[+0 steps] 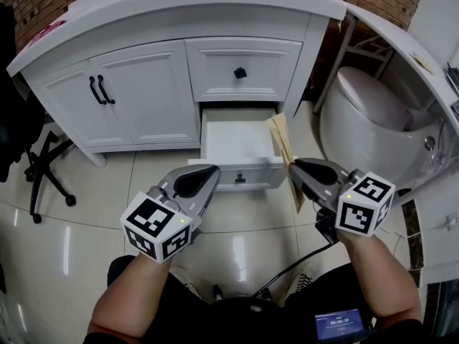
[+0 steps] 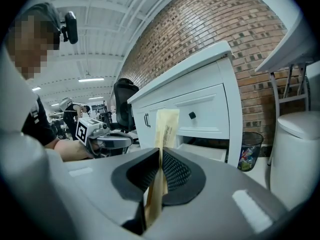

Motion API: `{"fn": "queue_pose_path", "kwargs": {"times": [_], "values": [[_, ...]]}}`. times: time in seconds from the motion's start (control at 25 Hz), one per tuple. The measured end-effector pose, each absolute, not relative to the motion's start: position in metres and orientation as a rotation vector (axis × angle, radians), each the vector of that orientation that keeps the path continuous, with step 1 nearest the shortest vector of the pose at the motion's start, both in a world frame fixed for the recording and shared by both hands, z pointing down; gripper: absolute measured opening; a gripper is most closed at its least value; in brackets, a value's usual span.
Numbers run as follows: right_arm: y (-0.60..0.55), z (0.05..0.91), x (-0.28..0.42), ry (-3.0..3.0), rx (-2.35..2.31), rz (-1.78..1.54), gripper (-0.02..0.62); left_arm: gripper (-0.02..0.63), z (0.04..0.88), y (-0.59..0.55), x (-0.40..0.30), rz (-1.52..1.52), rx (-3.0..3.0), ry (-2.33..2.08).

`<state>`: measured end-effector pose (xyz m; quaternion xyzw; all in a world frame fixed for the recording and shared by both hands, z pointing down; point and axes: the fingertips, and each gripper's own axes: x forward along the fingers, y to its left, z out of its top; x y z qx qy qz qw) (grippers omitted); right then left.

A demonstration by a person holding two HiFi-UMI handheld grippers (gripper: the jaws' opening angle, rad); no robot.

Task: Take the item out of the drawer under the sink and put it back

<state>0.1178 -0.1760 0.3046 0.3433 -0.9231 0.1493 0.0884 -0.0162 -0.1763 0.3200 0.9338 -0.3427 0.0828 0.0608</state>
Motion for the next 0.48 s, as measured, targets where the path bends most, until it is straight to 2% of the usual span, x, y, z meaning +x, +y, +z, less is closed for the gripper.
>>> {"fn": "queue_pose_path", "kwargs": {"times": [0.48], "values": [[-0.1787, 0.3058, 0.1163, -2.749, 1.016, 0.449, 0.023, 0.006, 0.3195, -0.1792, -0.0172, 0.220, 2.827, -1.077]]}}
